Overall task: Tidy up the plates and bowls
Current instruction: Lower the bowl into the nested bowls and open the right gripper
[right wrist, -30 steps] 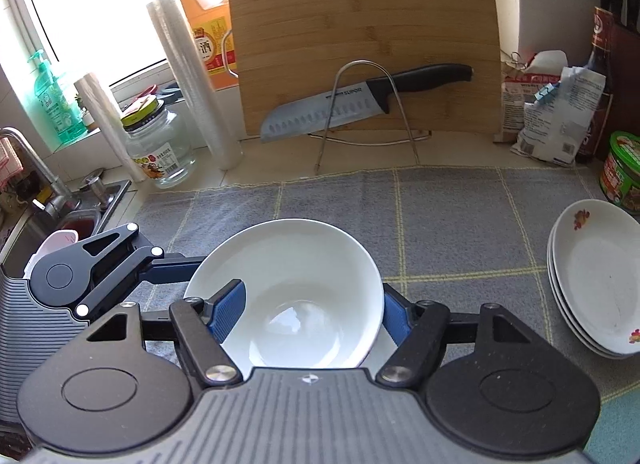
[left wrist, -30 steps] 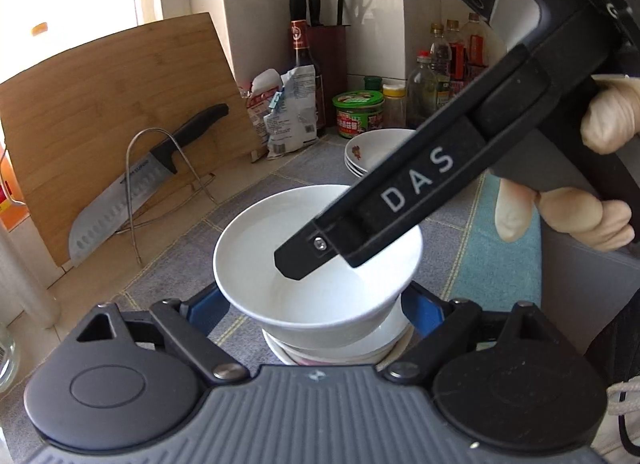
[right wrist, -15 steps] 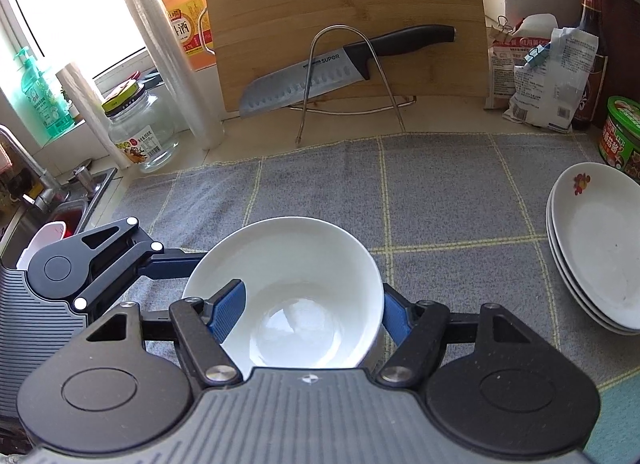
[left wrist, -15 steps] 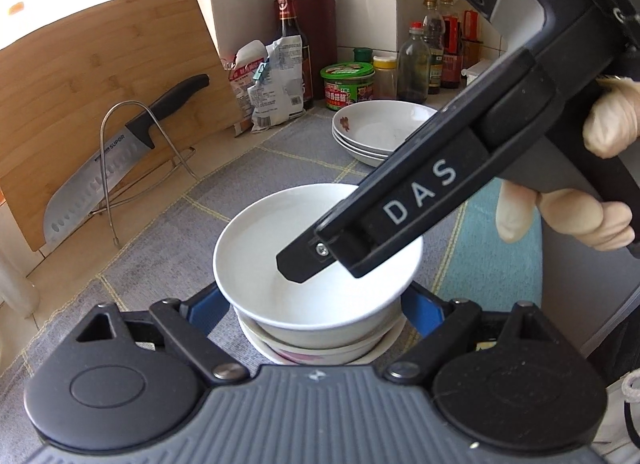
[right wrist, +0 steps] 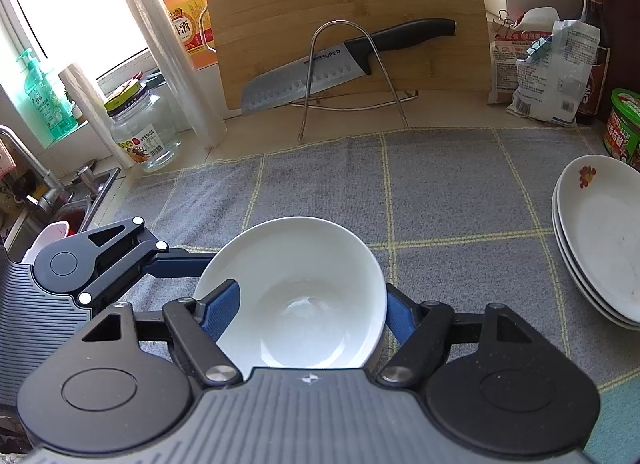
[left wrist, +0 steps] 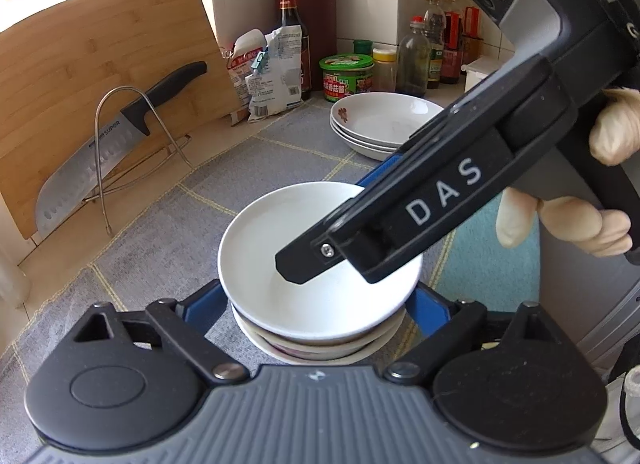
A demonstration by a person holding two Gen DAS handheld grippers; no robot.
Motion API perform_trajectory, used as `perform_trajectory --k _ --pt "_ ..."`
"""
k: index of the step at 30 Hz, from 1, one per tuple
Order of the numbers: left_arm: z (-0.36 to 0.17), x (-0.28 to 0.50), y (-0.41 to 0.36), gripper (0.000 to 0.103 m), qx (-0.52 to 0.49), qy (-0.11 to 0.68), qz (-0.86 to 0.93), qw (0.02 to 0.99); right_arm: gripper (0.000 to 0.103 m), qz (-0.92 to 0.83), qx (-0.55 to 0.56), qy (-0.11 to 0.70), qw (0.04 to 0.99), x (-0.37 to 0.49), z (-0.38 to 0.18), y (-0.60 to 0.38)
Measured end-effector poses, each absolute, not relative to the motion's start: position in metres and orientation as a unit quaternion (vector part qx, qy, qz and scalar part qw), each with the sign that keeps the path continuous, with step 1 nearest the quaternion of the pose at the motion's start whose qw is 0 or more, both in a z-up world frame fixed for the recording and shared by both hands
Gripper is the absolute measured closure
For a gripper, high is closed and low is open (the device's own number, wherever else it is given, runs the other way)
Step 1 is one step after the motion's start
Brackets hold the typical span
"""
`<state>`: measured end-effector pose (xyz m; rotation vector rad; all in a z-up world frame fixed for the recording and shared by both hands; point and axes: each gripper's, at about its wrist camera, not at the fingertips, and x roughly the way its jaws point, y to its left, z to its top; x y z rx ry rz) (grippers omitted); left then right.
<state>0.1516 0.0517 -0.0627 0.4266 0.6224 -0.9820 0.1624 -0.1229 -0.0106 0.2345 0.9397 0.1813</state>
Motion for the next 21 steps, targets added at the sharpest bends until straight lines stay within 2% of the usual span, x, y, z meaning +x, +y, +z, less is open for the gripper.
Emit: perform_trajectory --k 6,15,21 --pt "-0.059 0.149 0.063 0.004 0.2 0.289 -0.457 0.817 0.002 0.079 0.114 0.436 0.889 0.156 -0.006 -0.128" --pt "-0.067 0.147 0.083 0.003 0.181 0.318 -0.447 0.816 0.0 0.112 0.07 0.424 0.896 0.132 0.003 -0.139" --pt "-0.082 0.149 0.083 0.003 0.182 0.349 -0.438 0.808 0.0 0.147 0.022 0.45 0.881 0.118 -0.008 -0.143"
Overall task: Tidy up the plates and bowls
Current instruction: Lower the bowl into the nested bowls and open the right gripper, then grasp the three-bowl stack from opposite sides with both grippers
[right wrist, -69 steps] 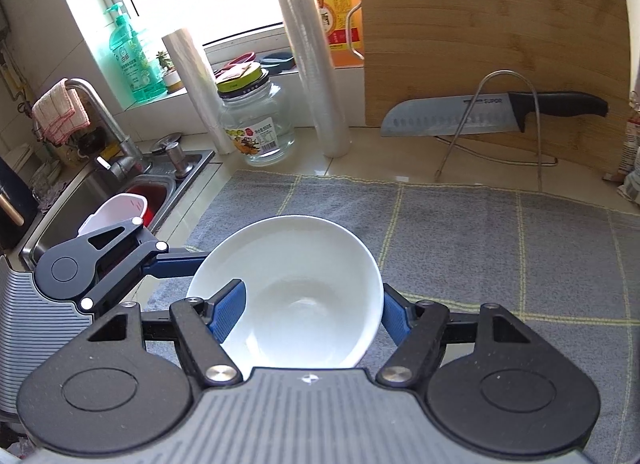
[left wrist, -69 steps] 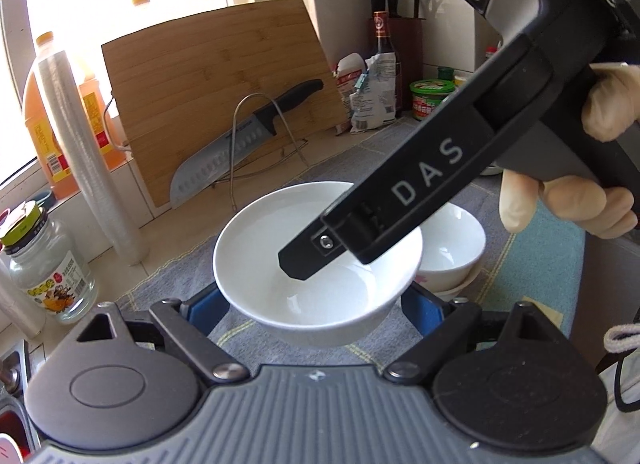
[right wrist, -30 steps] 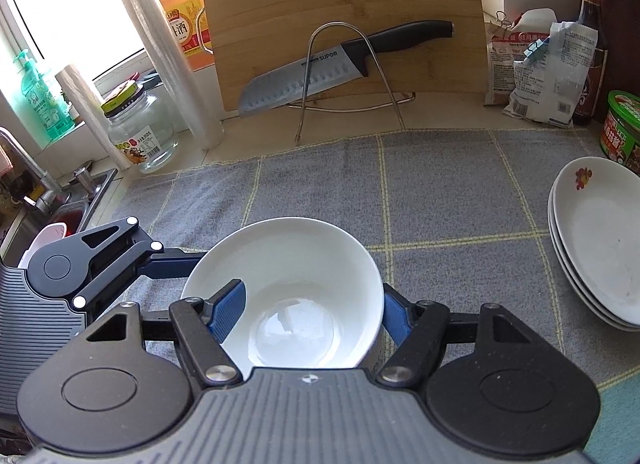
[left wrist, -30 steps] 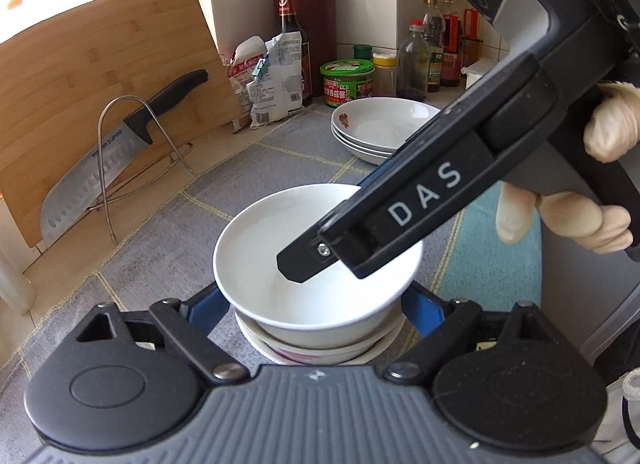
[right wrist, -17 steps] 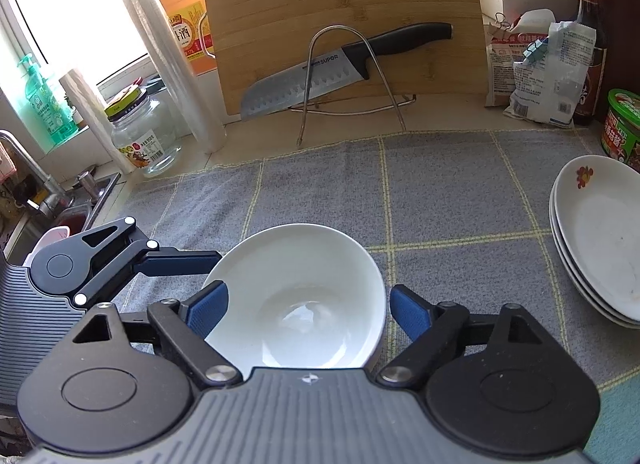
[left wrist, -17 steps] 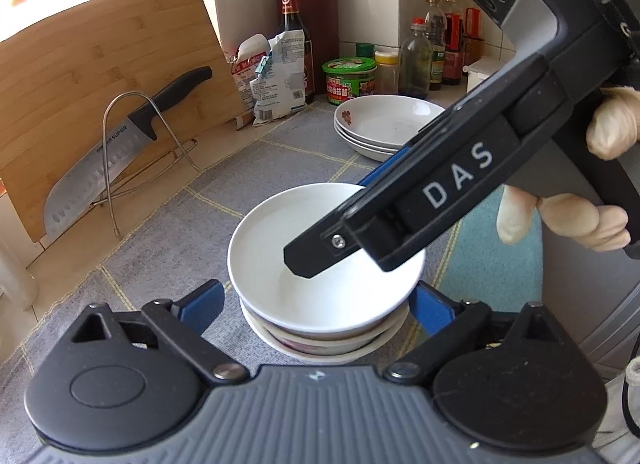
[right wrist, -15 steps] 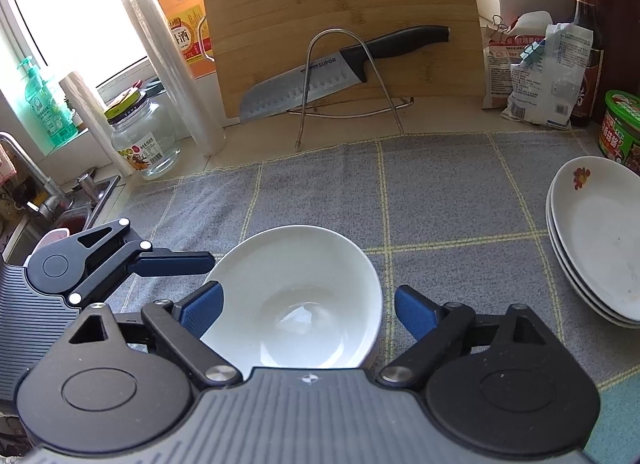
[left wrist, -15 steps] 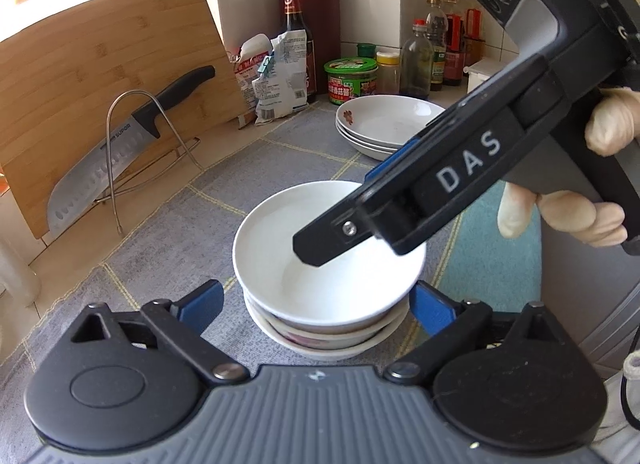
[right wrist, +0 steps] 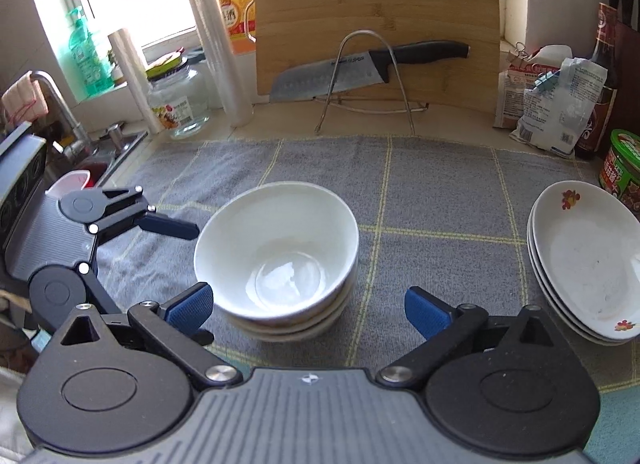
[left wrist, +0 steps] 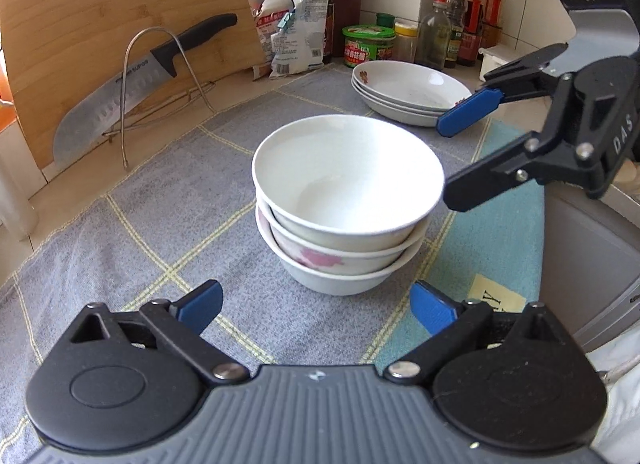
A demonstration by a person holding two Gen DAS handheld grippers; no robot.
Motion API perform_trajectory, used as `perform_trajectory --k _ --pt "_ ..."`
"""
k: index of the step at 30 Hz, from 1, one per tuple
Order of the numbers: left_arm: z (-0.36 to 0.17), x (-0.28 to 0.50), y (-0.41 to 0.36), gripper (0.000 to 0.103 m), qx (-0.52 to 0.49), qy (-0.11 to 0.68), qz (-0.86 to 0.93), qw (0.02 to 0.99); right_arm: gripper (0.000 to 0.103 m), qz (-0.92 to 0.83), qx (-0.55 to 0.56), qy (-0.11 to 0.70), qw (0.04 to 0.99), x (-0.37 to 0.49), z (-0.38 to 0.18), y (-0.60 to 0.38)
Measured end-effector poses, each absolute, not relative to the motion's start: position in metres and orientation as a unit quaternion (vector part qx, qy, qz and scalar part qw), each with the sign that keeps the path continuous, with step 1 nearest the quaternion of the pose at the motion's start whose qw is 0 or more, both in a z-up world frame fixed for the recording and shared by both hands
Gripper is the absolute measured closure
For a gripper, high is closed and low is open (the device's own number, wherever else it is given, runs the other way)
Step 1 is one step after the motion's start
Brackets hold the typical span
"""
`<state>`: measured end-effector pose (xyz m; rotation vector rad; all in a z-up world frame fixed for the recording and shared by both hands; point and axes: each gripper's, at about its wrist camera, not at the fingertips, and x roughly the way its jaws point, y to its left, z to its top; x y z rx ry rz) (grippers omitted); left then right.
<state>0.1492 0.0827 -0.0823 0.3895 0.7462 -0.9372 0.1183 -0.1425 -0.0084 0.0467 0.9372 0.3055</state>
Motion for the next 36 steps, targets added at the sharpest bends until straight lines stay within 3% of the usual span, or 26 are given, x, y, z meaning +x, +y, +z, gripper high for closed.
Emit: perform_trajectory --k 11,22,36 --pt "-0.106 0.151 0.057 0.003 0.206 0.376 -0.412 0.804 0.0 0.186 -0.085 0.494 0.845 0.128 -0.066 -0.144" --pt "-0.121 0.158 0.045 0.0 0.218 0.411 -0.402 0.789 0.0 0.246 -0.103 0.472 0.84 0.142 -0.082 -0.142" --pt "-0.124 0.167 0.051 0.0 0.24 0.372 -0.466 0.766 0.0 0.232 -0.127 0.48 0.836 0.139 -0.084 -0.137"
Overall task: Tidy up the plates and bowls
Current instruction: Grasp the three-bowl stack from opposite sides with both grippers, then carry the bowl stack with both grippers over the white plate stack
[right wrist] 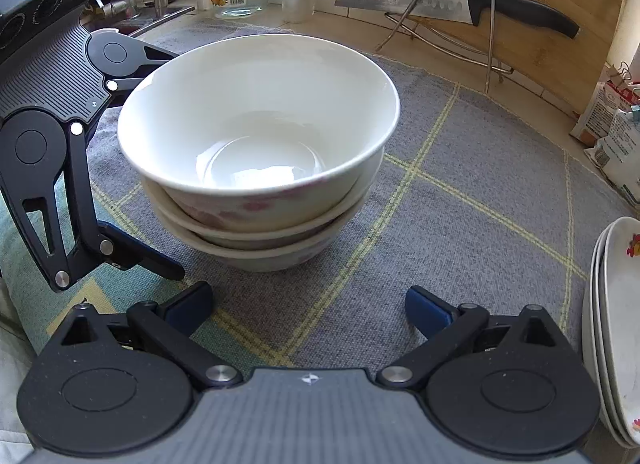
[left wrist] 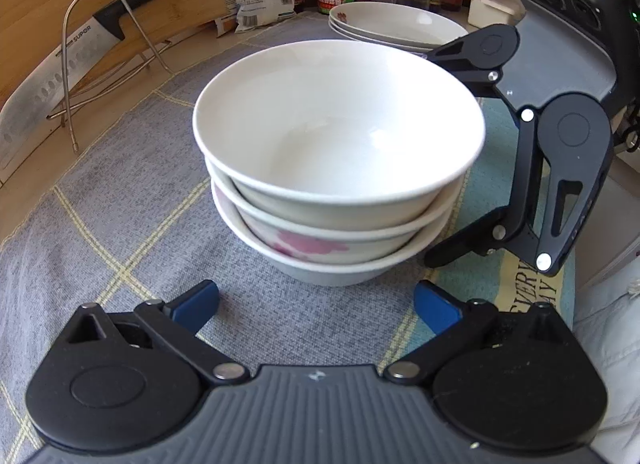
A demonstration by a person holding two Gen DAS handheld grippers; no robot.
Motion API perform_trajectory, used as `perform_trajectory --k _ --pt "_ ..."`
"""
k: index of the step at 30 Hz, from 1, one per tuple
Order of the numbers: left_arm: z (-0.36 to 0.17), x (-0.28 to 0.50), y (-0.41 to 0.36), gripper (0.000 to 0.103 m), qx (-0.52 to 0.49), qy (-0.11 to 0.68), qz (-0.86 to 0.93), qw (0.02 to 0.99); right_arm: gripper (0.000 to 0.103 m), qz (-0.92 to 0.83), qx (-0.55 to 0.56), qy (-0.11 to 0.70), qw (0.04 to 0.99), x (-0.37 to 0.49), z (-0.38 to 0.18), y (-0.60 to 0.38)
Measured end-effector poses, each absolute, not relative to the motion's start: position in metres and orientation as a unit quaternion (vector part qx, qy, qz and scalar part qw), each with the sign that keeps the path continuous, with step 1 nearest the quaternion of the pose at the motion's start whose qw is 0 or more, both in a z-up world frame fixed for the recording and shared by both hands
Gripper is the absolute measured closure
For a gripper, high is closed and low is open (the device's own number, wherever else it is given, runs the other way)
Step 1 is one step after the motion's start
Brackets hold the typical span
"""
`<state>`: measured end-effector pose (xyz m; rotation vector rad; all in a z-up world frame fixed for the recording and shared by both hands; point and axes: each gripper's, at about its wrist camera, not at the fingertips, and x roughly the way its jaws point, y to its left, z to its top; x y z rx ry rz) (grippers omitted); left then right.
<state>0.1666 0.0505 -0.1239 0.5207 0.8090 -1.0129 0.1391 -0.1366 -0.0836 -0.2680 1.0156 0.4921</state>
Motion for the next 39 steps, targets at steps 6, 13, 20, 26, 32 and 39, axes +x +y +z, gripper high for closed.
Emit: perform_trajectory --k 6,13,20,26,32,39 --pt "-0.128 0.171 0.048 0.001 0.264 0.345 -0.508 0.744 0.0 0.225 -0.142 0.48 0.836 0.142 -0.077 -0.127" --pt "-0.126 0.185 0.049 0.004 0.277 0.328 -0.54 0.724 0.01 0.28 -0.167 0.461 0.825 0.149 -0.064 -0.121" --pt "-0.126 0.186 0.043 0.014 0.289 0.319 -0.565 0.704 0.02 0.335 -0.187 0.457 0.803 0.155 -0.06 -0.118" --pt "-0.123 0.189 0.038 0.018 0.295 0.318 -0.586 0.685 0.023 0.351 -0.192 0.46 0.792 0.158 -0.059 -0.117" --pt "-0.123 0.192 0.038 0.018 0.299 0.316 -0.596 0.675 0.023 0.353 -0.19 0.462 0.791 0.16 -0.06 -0.12" --pt "-0.122 0.195 0.034 0.019 0.3 0.316 -0.6 0.671 0.023 0.346 -0.192 0.462 0.794 0.159 -0.06 -0.118"
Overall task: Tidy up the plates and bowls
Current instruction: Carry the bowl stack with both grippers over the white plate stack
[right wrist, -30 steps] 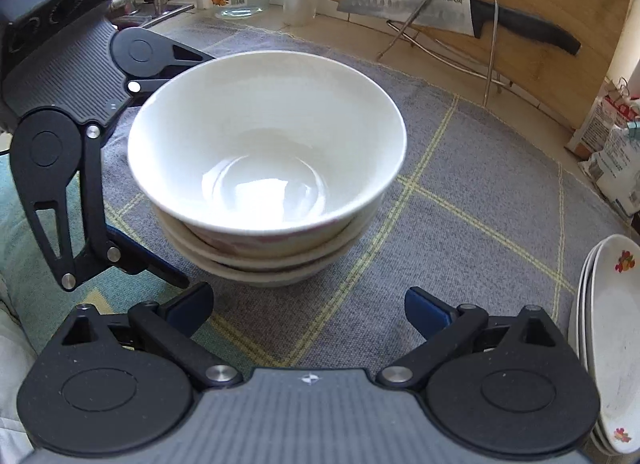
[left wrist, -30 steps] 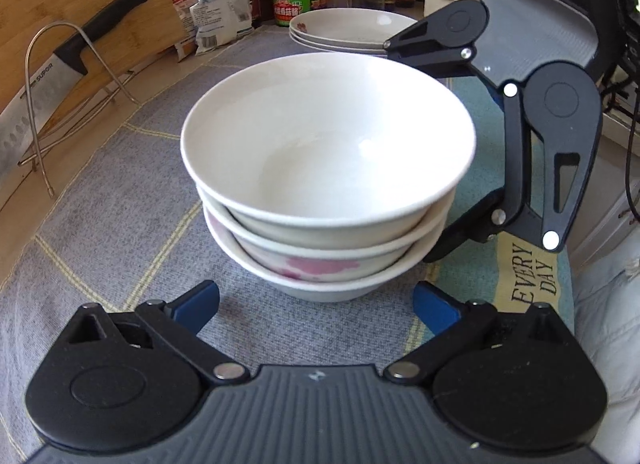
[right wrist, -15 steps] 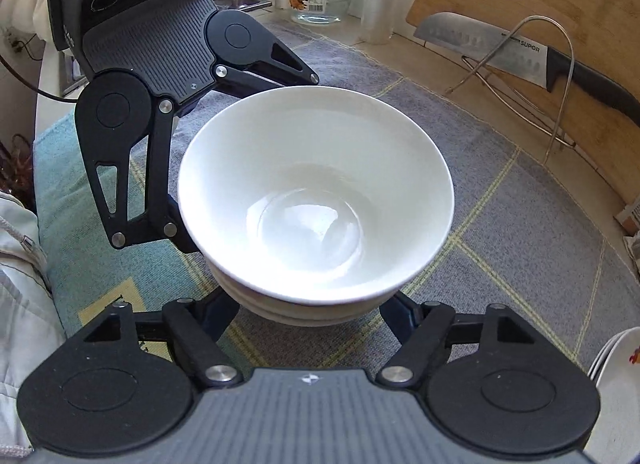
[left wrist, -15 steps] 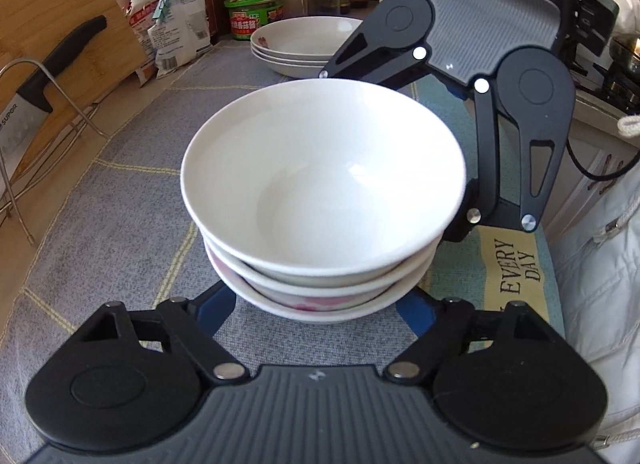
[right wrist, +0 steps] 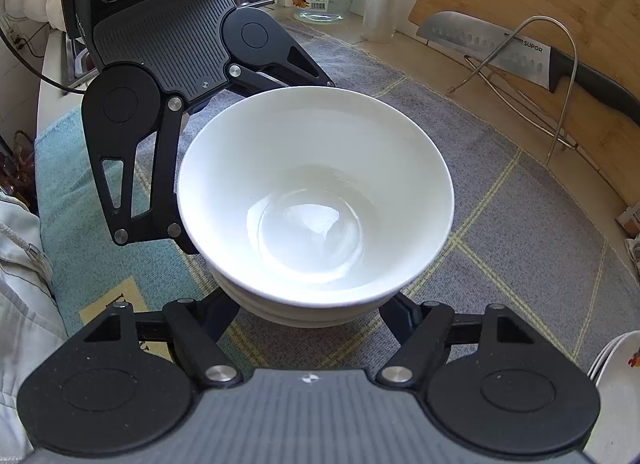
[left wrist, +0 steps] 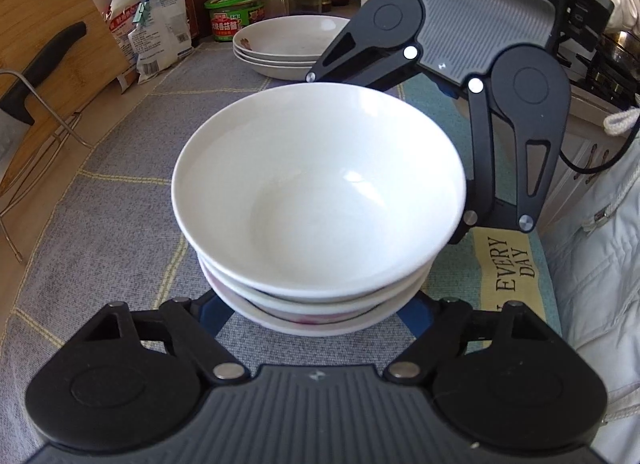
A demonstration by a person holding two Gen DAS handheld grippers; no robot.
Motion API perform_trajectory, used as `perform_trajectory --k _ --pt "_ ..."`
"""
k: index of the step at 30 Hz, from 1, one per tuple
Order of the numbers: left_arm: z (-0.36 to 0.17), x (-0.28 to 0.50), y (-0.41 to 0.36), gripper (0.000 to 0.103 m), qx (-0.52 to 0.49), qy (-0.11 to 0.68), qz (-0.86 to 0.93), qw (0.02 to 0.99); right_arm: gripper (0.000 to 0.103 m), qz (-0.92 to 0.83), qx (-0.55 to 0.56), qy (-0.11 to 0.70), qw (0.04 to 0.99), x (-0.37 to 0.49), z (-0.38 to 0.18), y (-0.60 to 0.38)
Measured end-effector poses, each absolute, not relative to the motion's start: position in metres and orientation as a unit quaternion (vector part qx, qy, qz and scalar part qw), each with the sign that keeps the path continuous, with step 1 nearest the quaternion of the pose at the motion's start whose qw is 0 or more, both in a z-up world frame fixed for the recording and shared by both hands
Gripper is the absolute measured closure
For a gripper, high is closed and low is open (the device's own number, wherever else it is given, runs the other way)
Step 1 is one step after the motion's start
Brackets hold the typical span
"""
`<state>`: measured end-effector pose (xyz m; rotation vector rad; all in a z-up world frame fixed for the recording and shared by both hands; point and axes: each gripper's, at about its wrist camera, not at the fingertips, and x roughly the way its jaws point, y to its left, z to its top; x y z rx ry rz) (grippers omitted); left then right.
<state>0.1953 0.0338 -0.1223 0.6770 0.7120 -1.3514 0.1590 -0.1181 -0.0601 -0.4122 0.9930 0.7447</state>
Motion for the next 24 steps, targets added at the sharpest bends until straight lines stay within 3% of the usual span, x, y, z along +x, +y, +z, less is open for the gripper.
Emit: perform_trajectory --k 13,24 --pt "-0.11 0.189 0.025 0.019 0.308 0.318 -0.588 0.677 0.023 0.349 -0.191 0.455 0.797 0.155 -0.048 -0.128" --pt "-0.084 0.183 -0.03 0.019 0.312 0.299 -0.593 0.68 0.023 0.34 -0.198 0.448 0.803 0.153 -0.023 -0.183"
